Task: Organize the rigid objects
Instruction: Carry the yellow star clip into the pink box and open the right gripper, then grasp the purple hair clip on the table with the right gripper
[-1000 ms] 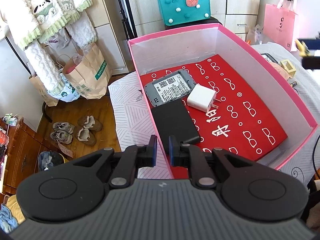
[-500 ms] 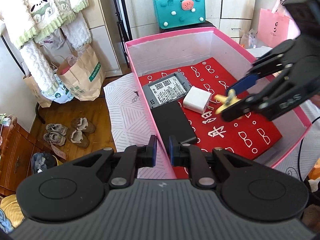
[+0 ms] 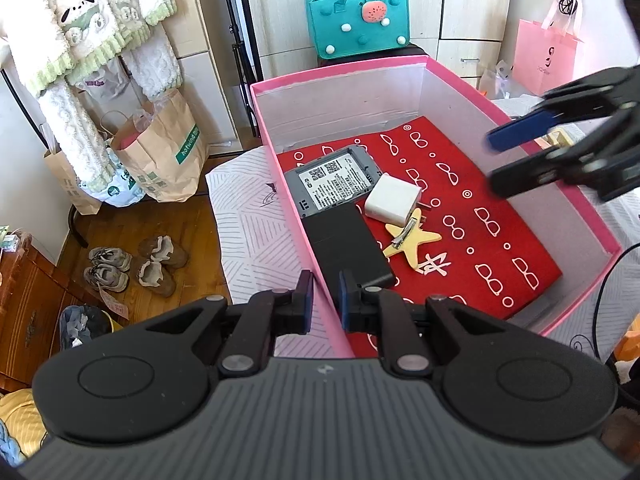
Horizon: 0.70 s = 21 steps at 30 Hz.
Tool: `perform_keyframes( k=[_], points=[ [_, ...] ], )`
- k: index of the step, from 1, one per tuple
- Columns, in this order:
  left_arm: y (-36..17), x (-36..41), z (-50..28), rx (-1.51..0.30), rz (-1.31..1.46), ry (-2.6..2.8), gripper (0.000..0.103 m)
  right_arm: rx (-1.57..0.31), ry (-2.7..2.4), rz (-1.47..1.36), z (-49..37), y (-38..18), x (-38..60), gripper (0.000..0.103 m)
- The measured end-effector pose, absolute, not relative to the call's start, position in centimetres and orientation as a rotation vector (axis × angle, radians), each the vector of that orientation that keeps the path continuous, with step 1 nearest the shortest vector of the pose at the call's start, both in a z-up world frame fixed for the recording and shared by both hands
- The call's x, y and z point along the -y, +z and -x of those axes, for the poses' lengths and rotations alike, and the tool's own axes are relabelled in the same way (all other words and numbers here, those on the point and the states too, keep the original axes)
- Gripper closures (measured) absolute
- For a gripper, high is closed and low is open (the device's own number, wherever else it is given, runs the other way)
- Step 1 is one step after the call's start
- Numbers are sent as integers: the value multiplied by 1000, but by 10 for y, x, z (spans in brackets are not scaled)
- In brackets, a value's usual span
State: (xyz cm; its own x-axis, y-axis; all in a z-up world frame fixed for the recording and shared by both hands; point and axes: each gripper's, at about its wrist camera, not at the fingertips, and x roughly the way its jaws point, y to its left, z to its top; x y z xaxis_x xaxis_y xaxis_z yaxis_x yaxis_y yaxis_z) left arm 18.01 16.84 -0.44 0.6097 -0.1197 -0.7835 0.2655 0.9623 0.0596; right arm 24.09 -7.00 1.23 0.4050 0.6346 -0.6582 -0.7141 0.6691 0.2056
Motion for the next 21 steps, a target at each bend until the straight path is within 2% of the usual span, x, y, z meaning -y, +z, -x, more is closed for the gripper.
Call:
perform_keyframes(
  k=[4,10,17,19,21],
  points=[
    [-4,-166,-180,-887,-178,-216,91,-720,790,62,-226,26,113,34],
    [-3,-165,-179,-884,-185,-209,91,-654,653,12,-206,24,173,33],
    [-2,-162,-177,-880,-192,-200,91,-607,548,55,-182,-9,209,32],
    [-2,-163,-177,-880,-193,-198,91,-554,545,60,-174,-21,215,23],
    [-2,-163,-177,-880,-193,-198,91,-500,549,70,-167,-32,217,20]
  ],
)
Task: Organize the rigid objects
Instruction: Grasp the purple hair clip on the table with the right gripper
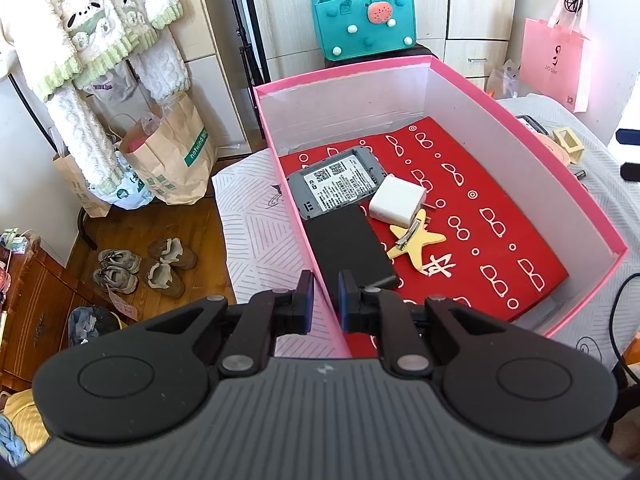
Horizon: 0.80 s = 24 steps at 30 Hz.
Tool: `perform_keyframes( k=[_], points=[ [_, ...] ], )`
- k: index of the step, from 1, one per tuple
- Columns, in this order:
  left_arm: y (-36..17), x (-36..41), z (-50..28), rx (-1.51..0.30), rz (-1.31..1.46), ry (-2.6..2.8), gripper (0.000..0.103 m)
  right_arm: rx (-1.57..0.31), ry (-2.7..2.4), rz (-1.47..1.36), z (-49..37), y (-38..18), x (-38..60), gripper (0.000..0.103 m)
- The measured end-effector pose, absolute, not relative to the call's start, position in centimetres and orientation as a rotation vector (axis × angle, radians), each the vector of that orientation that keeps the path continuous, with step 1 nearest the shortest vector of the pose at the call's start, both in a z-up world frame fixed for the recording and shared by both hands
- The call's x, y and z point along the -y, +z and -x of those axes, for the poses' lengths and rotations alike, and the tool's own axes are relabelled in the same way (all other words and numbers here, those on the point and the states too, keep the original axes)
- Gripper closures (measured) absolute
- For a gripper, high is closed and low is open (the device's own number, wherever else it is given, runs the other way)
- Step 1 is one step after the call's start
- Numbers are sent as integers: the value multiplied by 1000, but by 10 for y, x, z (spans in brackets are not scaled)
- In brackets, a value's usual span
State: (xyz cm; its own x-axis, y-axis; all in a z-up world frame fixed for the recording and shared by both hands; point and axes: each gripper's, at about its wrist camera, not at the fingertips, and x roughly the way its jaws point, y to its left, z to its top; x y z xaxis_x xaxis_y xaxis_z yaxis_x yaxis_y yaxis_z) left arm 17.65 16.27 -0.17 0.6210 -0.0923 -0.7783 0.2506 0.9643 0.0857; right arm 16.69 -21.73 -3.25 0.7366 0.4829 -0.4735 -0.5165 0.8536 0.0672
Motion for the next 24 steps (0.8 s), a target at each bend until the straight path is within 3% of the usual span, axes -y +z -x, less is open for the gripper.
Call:
perform_keyframes(
  k=[4,16,22,24],
  points=[
    [-1,-163,-176,-879,-190,-199,91,-464,580,168,-161,-52,206,24],
    [-2,-167,-179,-876,-184,-219,91,-595,635,318,-195,-95,156,26],
    [-3,-167,-179,-877,-190,-224,91,-592,608,332,-204,-107,144,32],
    [-3,-167,-179,-876,-187,-225,91,-591,599,322,-206,-106,144,43]
  ],
)
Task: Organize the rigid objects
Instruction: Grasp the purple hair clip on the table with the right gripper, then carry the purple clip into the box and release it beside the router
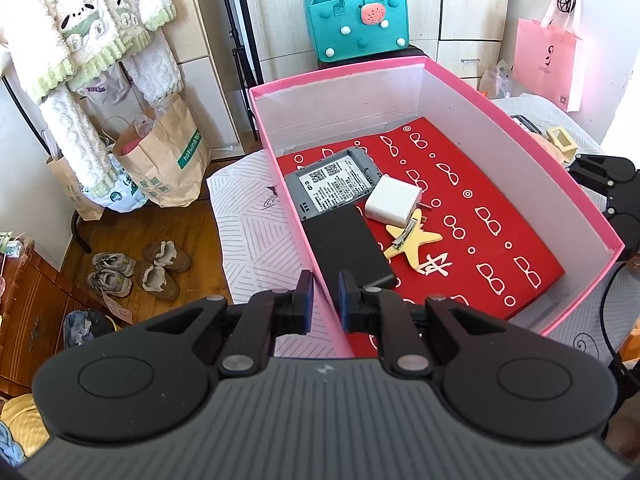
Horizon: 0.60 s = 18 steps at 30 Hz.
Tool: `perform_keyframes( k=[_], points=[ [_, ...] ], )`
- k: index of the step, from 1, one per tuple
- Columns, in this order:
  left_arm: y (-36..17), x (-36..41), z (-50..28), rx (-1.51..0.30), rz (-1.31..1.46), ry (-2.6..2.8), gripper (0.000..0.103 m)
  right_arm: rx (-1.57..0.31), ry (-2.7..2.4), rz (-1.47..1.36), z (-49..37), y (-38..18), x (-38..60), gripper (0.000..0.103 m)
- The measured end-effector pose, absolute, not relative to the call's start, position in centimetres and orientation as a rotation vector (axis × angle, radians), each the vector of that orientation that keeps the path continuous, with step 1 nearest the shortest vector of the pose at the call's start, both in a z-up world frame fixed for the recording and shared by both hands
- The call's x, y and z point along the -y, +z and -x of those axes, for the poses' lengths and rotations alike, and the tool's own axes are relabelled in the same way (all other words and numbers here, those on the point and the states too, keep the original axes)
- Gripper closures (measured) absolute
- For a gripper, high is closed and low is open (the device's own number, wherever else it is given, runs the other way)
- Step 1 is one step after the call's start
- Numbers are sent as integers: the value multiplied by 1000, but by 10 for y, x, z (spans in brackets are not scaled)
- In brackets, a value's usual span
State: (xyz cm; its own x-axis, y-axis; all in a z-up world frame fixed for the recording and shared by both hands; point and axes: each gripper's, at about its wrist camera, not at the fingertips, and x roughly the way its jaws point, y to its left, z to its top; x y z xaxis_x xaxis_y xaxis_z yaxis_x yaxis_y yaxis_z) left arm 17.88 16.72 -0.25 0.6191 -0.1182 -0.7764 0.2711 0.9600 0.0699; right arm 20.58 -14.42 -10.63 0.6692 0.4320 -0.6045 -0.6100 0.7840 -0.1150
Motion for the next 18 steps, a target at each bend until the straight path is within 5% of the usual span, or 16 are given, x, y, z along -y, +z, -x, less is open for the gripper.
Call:
perform_keyframes(
  k=[18],
  points=[
    [-3,-168,-179,-872,-175,-228,91,-574,571,282,-192,-78,150,46]
  ],
)
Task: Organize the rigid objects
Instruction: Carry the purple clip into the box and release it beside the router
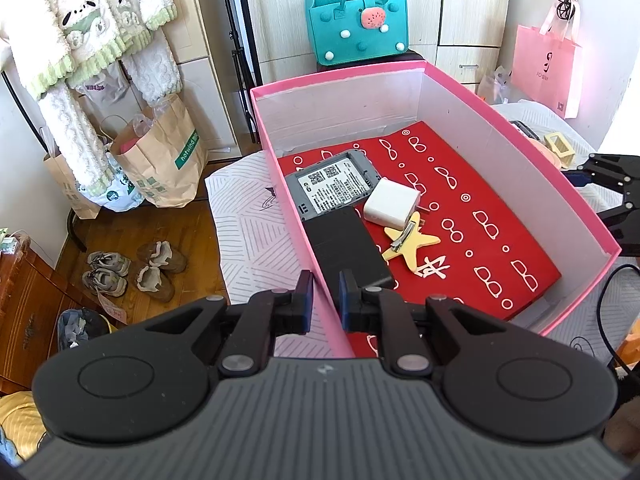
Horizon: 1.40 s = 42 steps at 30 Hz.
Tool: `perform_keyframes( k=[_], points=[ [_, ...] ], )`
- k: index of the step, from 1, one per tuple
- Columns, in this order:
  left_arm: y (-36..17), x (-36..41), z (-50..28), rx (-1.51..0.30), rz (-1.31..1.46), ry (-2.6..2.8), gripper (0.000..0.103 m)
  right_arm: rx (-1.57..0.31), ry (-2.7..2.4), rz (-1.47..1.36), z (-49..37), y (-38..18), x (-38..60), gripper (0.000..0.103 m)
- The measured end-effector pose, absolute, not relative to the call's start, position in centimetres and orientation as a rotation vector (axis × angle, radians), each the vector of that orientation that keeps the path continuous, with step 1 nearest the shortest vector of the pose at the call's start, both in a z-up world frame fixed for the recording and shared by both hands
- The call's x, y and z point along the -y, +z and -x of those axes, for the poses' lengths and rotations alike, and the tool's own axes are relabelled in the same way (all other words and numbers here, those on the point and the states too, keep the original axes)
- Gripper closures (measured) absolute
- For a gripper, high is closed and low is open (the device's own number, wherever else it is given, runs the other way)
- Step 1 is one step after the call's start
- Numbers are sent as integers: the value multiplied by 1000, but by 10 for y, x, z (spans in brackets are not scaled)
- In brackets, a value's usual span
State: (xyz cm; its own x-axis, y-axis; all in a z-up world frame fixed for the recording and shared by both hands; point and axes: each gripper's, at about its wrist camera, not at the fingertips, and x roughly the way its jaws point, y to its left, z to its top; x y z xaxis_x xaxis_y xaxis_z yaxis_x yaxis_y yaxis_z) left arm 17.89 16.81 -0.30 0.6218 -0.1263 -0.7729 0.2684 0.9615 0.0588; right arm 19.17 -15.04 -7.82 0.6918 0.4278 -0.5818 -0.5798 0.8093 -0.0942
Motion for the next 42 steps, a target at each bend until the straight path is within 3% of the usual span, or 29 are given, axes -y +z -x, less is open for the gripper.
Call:
perform_keyframes(
  k=[13,17,26,36,42],
  points=[
    [-2,-168,-183,-903,-144,-237,91,-488,609,178,-209,15,151,46],
    [-3,-171,-186,-907,-110,-240,91,-536,721,87,-231,32,133,46],
    [-5,-176,-184,-903,-34,-202,92,-733,834,291,-289,1,41,46],
    [-3,-180,-185,-912,3,-182,92,-757,798,497,-314,-18,8,44],
    [-3,-180,-186,-913,3,-180,92,-753,827,265,-323,4,48,41]
  ],
)
